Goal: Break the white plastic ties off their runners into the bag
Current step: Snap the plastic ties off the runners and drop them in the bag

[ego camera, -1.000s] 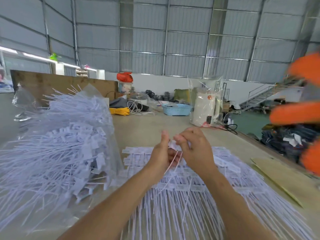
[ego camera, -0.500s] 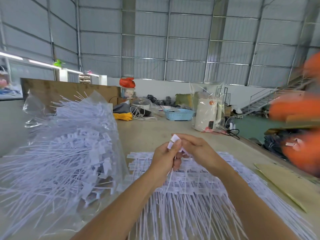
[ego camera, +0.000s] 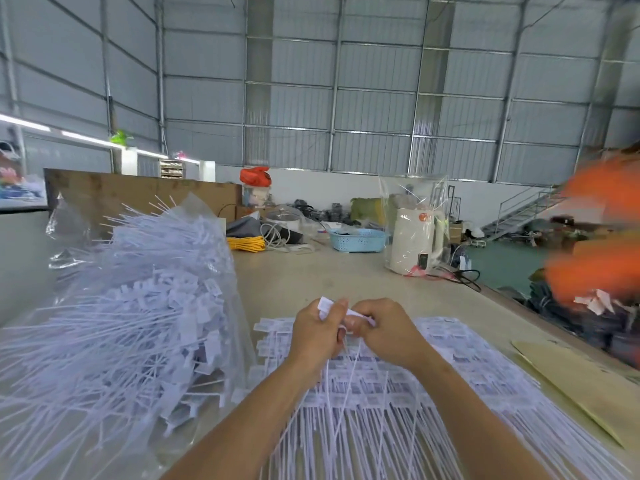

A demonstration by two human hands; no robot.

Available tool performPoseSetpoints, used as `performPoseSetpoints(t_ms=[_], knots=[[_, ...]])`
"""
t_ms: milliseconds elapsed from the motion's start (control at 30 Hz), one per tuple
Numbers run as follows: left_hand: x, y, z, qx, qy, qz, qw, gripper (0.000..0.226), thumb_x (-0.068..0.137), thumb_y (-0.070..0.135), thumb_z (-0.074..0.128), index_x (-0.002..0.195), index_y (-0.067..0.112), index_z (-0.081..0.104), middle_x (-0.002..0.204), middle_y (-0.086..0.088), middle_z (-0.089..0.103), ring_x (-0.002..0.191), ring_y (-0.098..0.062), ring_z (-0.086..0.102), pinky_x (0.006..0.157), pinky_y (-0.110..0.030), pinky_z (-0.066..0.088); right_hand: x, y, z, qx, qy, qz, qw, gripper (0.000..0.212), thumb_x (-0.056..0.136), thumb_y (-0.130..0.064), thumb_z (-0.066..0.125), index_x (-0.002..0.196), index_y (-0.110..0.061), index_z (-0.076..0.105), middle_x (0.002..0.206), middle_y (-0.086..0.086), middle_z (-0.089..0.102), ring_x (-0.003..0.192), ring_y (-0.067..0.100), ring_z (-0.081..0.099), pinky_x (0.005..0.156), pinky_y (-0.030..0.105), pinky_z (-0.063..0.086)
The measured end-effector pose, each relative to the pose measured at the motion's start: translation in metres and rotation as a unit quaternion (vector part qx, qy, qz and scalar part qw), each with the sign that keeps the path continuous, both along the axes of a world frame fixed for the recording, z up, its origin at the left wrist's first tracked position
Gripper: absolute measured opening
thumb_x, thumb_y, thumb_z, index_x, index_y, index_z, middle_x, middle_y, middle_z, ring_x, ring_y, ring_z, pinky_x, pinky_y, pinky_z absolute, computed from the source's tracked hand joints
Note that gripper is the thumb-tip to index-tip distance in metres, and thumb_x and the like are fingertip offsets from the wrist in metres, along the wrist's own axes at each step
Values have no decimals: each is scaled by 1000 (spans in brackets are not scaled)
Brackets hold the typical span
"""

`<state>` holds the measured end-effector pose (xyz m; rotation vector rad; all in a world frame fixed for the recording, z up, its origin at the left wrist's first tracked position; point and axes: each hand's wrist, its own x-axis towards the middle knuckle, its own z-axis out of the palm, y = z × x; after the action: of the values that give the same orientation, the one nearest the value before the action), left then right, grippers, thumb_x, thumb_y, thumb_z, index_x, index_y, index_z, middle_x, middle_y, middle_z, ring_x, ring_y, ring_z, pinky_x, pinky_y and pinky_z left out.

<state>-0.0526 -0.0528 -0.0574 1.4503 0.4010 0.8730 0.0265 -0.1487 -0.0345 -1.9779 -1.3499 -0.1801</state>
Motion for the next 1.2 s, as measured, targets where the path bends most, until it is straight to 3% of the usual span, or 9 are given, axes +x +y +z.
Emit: performPoseSetpoints(t_ms=[133, 200, 367, 500, 600, 700, 967, 1067, 1200], knots=[[0, 8, 1, -49, 40, 26, 998, 30, 93, 20, 57, 66, 11, 51, 35, 5, 43, 27, -8, 34, 32, -14, 26, -14, 1, 2, -13, -215, -116, 970, 19, 91, -25, 55, 76, -13, 58, 78, 1, 59, 73, 24, 56, 58, 25, 30], [-9, 30, 5, -144, 46, 50, 987, 31, 95, 17, 53, 66, 11, 46, 36, 3, 40, 24, -7, 30, 30, -12, 24, -19, -7, 10, 69, -305, -117, 942, 16, 80, -16, 66, 67, -14, 58, 68, -4, 59, 54, 22, 57, 51, 20, 28], [-41, 35, 45, -167, -128, -8, 978, 28, 99, 20, 46, 72, 13, 46, 39, 8, 32, 29, -3, 25, 32, -12, 19, 4, -22, 7, 157, -119, -154, 968, 27, 93, -21, 55, 67, -14, 48, 59, -7, 40, 59, 22, 42, 48, 26, 27], [-83, 4, 105, 109, -249, 41, 961, 22, 91, 41, 55, 74, 28, 61, 50, 10, 50, 41, -3, 42, 38, -14, 33, 21, -24, -6, 130, -87, -167, 973, 30, 94, -26, 53, 69, -10, 49, 57, -4, 40, 59, 22, 41, 50, 26, 28], [-121, 21, 127, 402, -141, 239, 873, 21, 94, 44, 52, 77, 33, 58, 54, 14, 58, 46, 0, 51, 44, -11, 39, 21, -22, -7, 142, -84, -160, 973, 26, 93, -23, 54, 72, -7, 56, 61, -2, 46, 60, 21, 43, 50, 27, 28], [-136, 64, 117, 530, 96, 347, 767, 22, 94, 42, 51, 84, 24, 60, 67, 2, 62, 63, -20, 57, 56, -30, 41, 18, -20, -6, 150, -76, -159, 973, 27, 94, -26, 52, 76, -6, 59, 67, 3, 54, 63, 23, 47, 54, 29, 32], [-141, 155, 24, 469, 468, 344, 665, 30, 92, 16, 54, 120, 7, 61, 102, -28, 41, 102, -46, 47, 82, -55, 46, 14, -20, -7, 131, -67, -145, 978, 45, 92, -20, 53, 54, -29, 30, 54, -9, 35, 52, 4, 36, 47, 22, 25], [-138, 150, 21, 484, 460, 379, 641, 40, 94, 33, 51, 128, 14, 60, 107, -28, 52, 101, -46, 50, 82, -58, 43, 13, -20, -6, 142, -57, -130, 980, 38, 92, -22, 54, 58, -29, 40, 58, -10, 39, 56, 7, 39, 52, 28, 28], [-136, 129, 38, 480, 455, 370, 653, 102, 67, 76, 11, 136, 12, 51, 112, -30, 56, 103, -47, 52, 85, -59, 39, 14, -21, -5, 129, -26, -110, 985, 19, 93, -35, 53, 87, -22, 65, 81, -7, 56, 78, 17, 52, 66, 27, 39]])
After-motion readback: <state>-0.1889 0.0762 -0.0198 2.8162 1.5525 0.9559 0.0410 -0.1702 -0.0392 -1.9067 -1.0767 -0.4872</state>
